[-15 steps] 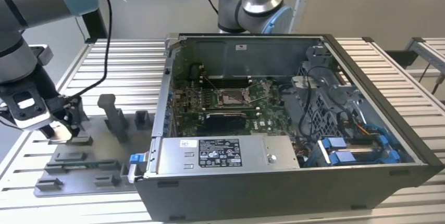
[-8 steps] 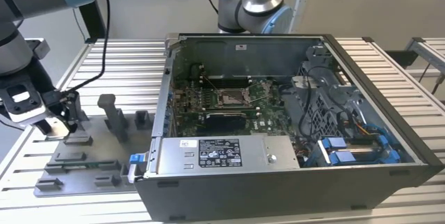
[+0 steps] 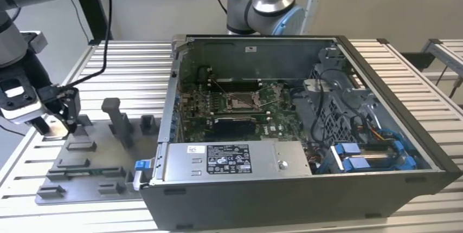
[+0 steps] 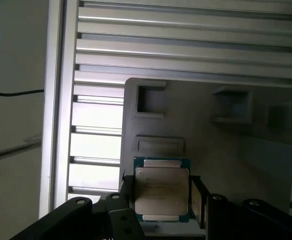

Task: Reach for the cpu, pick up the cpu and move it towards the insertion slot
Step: 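Pick up the cpu and move it towards the insertion slot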

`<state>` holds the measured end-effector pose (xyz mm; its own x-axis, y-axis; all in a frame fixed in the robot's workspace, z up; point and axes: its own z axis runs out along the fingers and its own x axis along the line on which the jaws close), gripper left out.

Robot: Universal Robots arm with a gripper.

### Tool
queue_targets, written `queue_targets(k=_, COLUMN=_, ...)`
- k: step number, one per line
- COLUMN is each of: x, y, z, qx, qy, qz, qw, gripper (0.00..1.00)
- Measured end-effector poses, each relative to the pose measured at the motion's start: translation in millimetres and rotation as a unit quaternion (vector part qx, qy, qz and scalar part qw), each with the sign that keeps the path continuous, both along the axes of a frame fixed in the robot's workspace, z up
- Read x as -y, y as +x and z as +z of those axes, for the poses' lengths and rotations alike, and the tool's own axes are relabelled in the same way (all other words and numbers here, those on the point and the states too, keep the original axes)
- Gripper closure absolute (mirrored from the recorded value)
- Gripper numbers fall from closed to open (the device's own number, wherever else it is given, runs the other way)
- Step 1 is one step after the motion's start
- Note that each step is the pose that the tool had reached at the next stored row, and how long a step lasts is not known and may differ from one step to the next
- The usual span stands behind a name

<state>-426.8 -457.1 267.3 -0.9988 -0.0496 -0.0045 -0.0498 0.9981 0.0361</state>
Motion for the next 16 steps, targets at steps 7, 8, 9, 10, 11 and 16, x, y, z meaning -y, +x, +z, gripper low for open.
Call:
queue_targets(k=7, x=0.0, y=0.0, z=8.0, qx=0.0000, qy=0.0000, qz=0.000, qw=1.00000, gripper=1.00)
queue_targets(k=8, x=0.0, y=0.0, z=9.4, qx=0.0000, qy=0.0000, qz=0.000, qw=1.00000, gripper=1.00)
queue_targets(k=9, x=0.0, y=0.0, z=11.0, qx=0.0001, qy=0.0000, qz=0.000, qw=1.00000, gripper=1.00)
queue_targets(k=10, x=0.0, y=0.0, z=12.4, qx=0.0000, qy=0.0000, qz=0.000, qw=1.00000, gripper=1.00)
queue_targets(k=11, x=0.0, y=0.0, z=13.9, qx=0.0000, qy=0.0000, qz=0.000, qw=1.00000, gripper=1.00)
queue_targets(k=16, x=0.0, y=0.0, z=29.1, qx=0.0000, qy=0.0000, qz=0.000, qw=1.00000, gripper=1.00)
